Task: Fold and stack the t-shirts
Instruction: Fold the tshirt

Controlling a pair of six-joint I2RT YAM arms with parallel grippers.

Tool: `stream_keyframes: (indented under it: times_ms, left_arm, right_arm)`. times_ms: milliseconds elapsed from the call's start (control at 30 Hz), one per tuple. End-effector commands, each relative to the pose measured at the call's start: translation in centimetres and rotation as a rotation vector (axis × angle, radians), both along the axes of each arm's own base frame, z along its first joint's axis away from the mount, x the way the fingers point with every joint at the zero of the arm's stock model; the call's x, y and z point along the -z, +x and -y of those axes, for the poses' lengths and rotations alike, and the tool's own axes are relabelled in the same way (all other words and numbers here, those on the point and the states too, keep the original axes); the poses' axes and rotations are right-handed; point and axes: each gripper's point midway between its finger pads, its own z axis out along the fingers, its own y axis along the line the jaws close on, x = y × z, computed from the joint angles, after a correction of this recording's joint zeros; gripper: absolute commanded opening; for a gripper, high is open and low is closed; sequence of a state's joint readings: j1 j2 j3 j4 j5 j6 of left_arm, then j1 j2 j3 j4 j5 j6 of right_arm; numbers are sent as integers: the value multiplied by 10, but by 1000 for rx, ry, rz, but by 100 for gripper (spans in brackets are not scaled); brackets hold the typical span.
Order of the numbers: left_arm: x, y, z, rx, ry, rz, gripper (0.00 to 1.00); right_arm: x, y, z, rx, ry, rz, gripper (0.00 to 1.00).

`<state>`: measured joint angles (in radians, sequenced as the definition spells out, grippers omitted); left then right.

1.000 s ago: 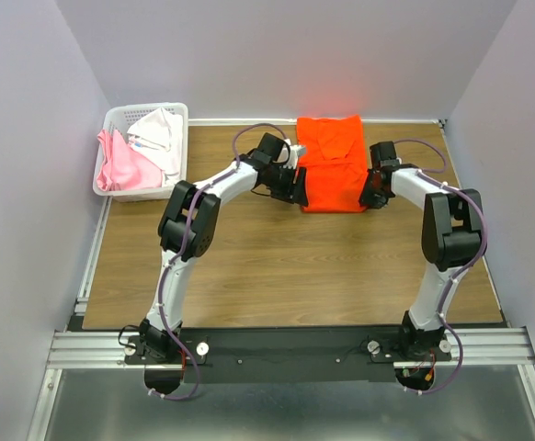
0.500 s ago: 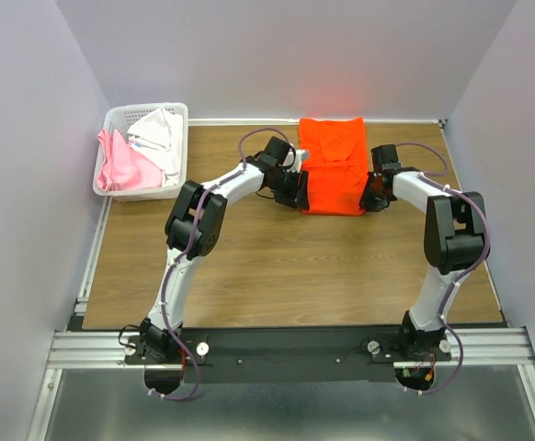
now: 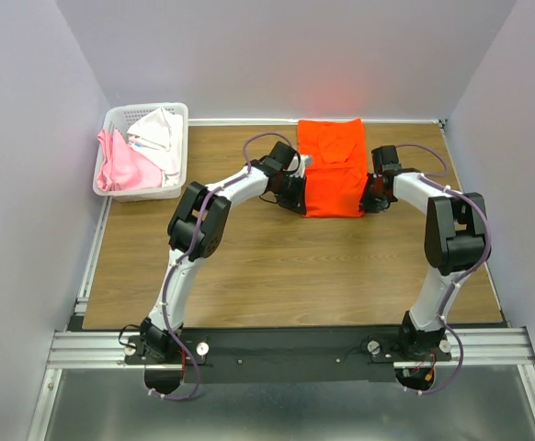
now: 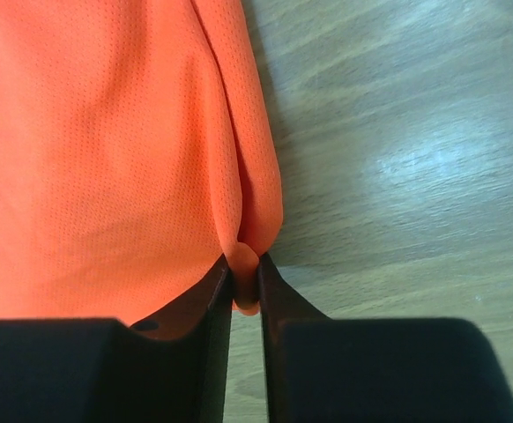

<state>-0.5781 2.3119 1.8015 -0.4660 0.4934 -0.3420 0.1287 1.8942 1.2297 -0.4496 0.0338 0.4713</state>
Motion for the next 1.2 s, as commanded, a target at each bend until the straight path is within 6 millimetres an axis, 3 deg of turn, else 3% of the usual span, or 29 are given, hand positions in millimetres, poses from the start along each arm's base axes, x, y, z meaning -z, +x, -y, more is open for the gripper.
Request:
stream_keyframes:
  times_ms: [0, 133, 233, 400, 767, 1167]
  left_arm:
    - [22, -8, -13, -22, 88, -29, 15]
    - [18, -5, -21, -26, 110, -5, 1]
    - [13, -4, -33, -43, 127, 3, 0]
    - [-10, -6, -53, -65, 128, 32, 0]
    - [-54, -53, -82, 16, 132, 14, 0]
    - [-91, -125, -113, 57, 107, -54, 0]
  right_arm:
    - [22, -40, 0, -15, 5, -147, 19]
    - [10, -42, -4, -26, 36, -123, 8]
    - [-2, -48, -6, -21, 54, -110, 1]
    - [-25, -60, -8, -21, 72, -91, 0]
    - [-73, -100, -17, -60, 87, -103, 0]
    - [-105, -163, -60, -109, 91, -182, 0]
